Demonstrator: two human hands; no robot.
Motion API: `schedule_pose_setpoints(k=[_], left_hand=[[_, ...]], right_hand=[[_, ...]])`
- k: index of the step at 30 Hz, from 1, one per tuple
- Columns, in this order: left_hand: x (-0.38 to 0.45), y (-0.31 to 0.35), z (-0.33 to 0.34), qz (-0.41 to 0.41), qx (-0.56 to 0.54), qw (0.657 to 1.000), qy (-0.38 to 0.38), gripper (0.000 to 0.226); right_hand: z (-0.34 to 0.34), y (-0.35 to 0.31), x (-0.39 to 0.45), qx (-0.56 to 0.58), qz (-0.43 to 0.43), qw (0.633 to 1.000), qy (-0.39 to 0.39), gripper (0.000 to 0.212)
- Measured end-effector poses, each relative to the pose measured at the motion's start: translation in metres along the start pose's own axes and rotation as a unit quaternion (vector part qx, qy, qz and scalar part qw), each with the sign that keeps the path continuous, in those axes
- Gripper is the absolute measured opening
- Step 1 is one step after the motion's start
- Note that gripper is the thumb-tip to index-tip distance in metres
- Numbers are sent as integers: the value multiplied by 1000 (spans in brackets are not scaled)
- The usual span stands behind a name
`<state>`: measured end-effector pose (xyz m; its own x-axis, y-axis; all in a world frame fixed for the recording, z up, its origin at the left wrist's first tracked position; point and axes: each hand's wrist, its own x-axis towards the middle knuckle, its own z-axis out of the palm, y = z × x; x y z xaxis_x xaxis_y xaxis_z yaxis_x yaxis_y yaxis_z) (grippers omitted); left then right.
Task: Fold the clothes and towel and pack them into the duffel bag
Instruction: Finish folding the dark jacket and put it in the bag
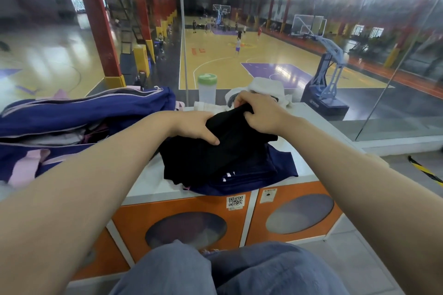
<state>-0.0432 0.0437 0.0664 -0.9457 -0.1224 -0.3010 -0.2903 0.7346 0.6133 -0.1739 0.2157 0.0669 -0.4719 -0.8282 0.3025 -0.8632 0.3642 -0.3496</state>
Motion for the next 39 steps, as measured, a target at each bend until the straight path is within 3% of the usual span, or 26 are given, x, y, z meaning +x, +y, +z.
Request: schedule_pose_setpoints(k=[4, 10, 14, 17, 20, 24, 27, 30, 32, 36, 39], left_hand=[[-27, 1, -7, -17, -73, 997, -10, 37], [-69, -17, -7, -19, -223, 974, 25, 31], [-98, -41, 0, -10, -299, 952, 61, 31], [-116, -62, 7, 4, -359, 928, 103, 37], [-133, -77, 10, 13, -395, 906, 155, 39], [-149, -89, 9, 42, -417, 884, 207, 36], [-154, -103, 8, 56, -418, 871, 252, 58], [-155, -117, 9, 67, -415, 852, 311, 87], [-155, -124, 11, 89, -424, 842, 321, 93], [-151, -133, 22, 90, -504, 799, 315, 63], [-148, -154, 17, 65, -457, 834, 302, 47]], right_hand=[[-4, -20, 5, -7, -46, 997, 54, 32], [10, -55, 2, 61, -30, 992, 109, 21], [29, -78, -12, 155, -13, 985, 71, 12], [42, -97, -17, 289, 75, 954, 44, 31], [57, -117, -20, 332, 32, 942, 17, 34], [68, -142, -13, 283, -20, 959, -11, 49], [75, -159, -13, 325, -18, 944, -60, 67], [93, -168, -16, 378, -30, 919, -105, 76], [108, -173, -15, 418, -24, 899, -127, 75], [135, -180, -8, 470, 20, 876, -103, 73], [142, -178, 3, 506, 80, 855, -80, 49]])
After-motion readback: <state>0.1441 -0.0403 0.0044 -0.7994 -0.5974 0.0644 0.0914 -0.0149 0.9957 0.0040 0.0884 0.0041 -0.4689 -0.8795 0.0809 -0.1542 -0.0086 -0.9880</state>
